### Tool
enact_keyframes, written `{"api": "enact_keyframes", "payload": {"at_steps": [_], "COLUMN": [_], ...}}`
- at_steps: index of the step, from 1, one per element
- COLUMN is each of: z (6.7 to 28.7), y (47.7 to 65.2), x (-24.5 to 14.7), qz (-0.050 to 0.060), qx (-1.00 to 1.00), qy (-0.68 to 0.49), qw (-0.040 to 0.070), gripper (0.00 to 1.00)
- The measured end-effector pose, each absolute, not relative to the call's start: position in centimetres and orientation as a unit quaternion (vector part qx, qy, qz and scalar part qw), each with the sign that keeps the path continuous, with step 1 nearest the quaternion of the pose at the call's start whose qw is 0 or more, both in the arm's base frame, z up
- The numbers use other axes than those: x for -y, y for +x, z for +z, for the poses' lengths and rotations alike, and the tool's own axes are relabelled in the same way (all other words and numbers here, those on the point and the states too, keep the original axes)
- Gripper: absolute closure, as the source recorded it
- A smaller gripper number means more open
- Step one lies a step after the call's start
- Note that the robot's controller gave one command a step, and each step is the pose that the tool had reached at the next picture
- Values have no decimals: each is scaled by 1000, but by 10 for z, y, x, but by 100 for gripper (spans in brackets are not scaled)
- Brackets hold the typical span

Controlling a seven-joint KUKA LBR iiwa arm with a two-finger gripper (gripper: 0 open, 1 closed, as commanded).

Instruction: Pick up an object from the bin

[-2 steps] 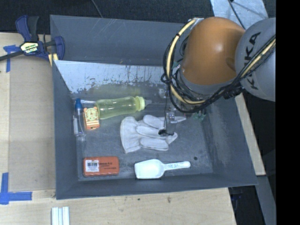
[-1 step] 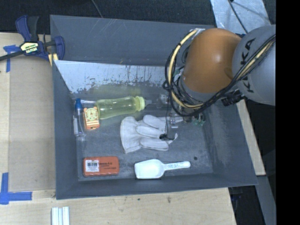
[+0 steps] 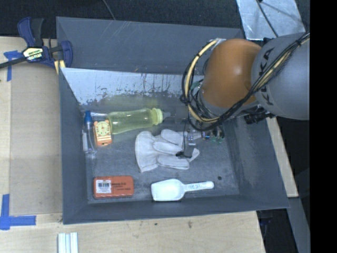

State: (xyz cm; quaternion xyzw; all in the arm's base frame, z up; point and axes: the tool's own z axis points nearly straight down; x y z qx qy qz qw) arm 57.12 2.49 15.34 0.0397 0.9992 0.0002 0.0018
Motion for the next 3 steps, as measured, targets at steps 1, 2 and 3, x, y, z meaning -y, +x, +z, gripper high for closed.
{"api": "enact_keyframes", "payload": {"at_steps": [1,2,3], "z": [132,106,77], "y": [572,566,550], "x": [-23,-1,-1], "qz": [0,0,1], "qx": [-999,-999,-999], "qy": [33,45,50], "qw": [0,2,5], "gripper": [0,0,100]}}
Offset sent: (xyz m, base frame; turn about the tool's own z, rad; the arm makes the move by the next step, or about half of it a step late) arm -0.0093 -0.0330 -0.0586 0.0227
